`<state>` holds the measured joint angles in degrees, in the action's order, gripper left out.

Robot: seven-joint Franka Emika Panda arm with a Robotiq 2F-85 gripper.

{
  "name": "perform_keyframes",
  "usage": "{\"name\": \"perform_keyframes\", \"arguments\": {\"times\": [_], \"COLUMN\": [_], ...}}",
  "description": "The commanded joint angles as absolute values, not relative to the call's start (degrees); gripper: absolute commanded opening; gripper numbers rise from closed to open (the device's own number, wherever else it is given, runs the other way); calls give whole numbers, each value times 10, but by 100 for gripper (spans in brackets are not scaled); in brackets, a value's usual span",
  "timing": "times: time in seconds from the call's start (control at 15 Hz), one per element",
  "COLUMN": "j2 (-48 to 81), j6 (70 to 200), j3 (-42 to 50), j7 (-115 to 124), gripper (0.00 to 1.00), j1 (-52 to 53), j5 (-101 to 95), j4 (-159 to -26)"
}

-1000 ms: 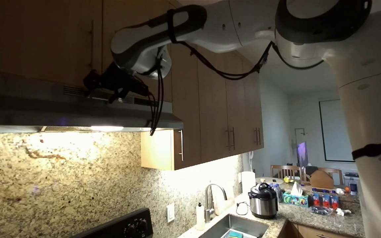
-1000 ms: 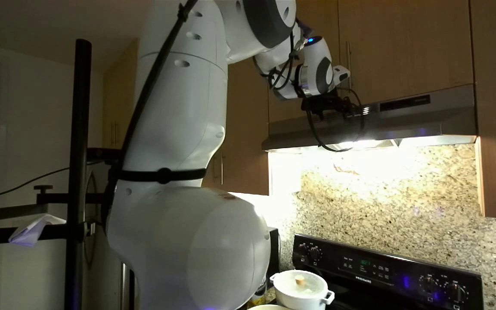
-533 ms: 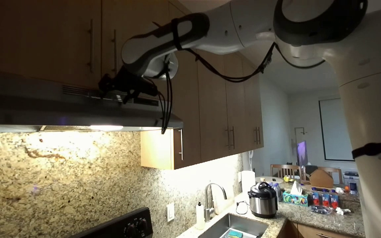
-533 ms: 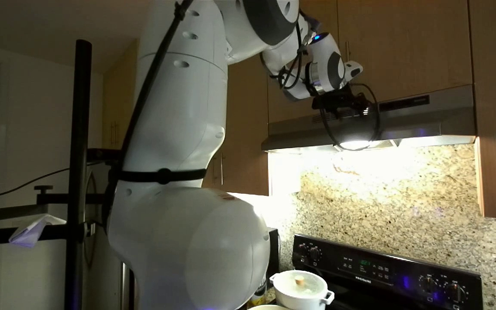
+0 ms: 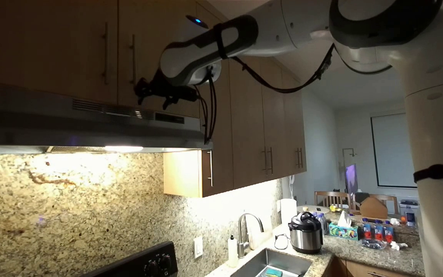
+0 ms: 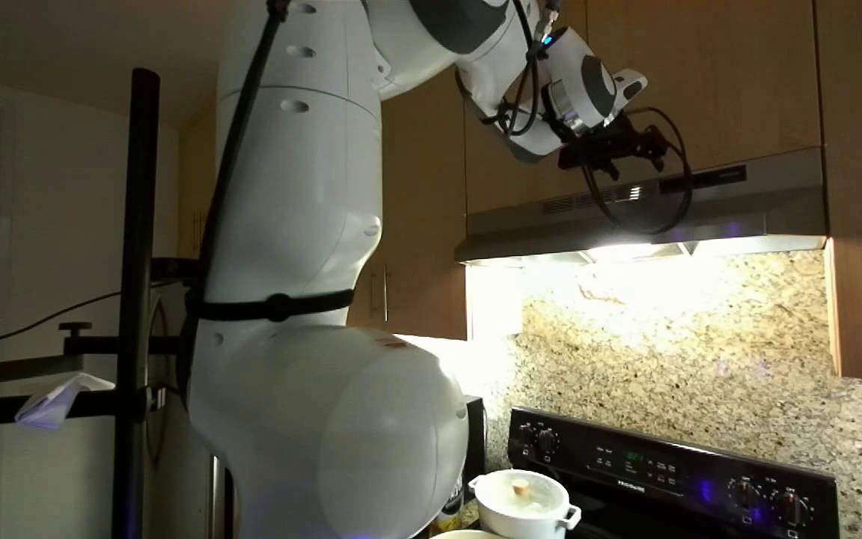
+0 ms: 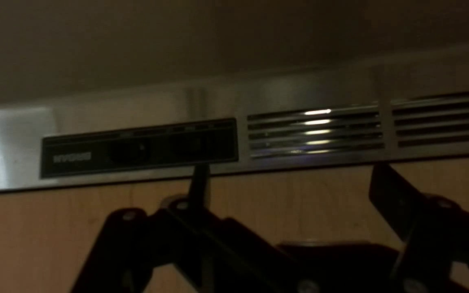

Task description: Push the switch on the black part of the oven filter to the left

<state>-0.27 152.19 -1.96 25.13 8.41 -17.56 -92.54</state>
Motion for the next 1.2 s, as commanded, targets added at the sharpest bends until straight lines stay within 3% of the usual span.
{"name": "perform_keyframes", "arguments": {"times": [0.0,0.67,1.13], "j2": [-58,-197,-282], "j6": [1482,1227,1172], "j3": [-18,-103,-107], "j7": [312,313,236], "gripper": [100,100,100], "j1": [81,60,93], "j5": [-253,-223,-62], "j4": [-973,-1121,-1265]}}
